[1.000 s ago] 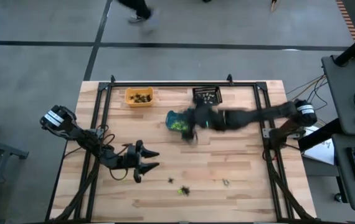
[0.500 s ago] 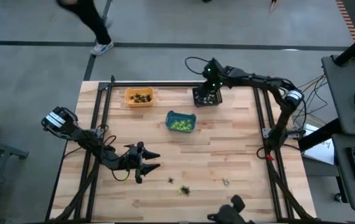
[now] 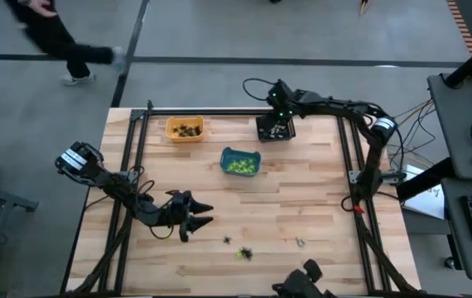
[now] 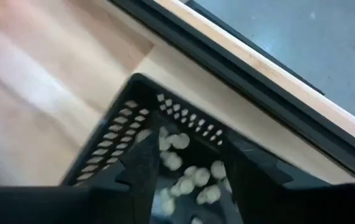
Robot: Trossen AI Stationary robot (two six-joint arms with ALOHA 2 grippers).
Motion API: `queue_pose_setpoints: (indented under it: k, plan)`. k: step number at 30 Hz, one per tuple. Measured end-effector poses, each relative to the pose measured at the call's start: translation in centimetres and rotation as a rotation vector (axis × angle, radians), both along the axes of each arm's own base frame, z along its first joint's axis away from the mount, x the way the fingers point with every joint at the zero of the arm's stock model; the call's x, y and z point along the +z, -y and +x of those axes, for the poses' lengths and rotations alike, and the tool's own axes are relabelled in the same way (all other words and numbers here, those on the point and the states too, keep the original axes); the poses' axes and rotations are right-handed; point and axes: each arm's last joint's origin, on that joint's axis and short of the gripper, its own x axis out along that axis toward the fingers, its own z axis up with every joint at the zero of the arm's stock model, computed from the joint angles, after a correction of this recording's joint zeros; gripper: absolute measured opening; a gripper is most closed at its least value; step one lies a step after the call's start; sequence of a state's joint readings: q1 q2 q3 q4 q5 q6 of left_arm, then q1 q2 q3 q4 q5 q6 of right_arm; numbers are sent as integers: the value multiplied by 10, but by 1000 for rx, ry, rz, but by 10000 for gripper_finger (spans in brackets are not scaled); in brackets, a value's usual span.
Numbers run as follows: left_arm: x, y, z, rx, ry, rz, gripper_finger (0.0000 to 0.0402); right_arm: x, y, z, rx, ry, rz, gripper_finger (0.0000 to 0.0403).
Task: Sort Halloween decoration
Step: Put the green spider toy into the blue bin
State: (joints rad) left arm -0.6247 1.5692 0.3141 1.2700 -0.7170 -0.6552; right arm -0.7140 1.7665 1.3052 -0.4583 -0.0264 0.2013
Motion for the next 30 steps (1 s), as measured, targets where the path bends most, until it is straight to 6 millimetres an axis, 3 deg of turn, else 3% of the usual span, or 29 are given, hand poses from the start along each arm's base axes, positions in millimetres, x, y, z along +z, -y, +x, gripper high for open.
queue_pose_setpoints:
  k: [6, 14, 22, 26, 30]
  plan:
    - [-8, 12, 12, -69, -162, -153, 219, 32, -34, 3, 74, 14, -11, 168]
    - [-1, 39, 31, -111, -749, -207, 219, 76, -98, 19, 258, 122, -91, 155]
    - [46, 48, 16, 76, -1193, -160, 218, 98, -150, 27, 338, 133, -207, 155]
    - [46, 50, -1, 175, -1361, -260, 208, 101, -164, 29, 377, 144, -212, 155]
    - [38, 56, -13, 220, -1374, -328, 193, 101, -172, 31, 399, 146, -208, 155]
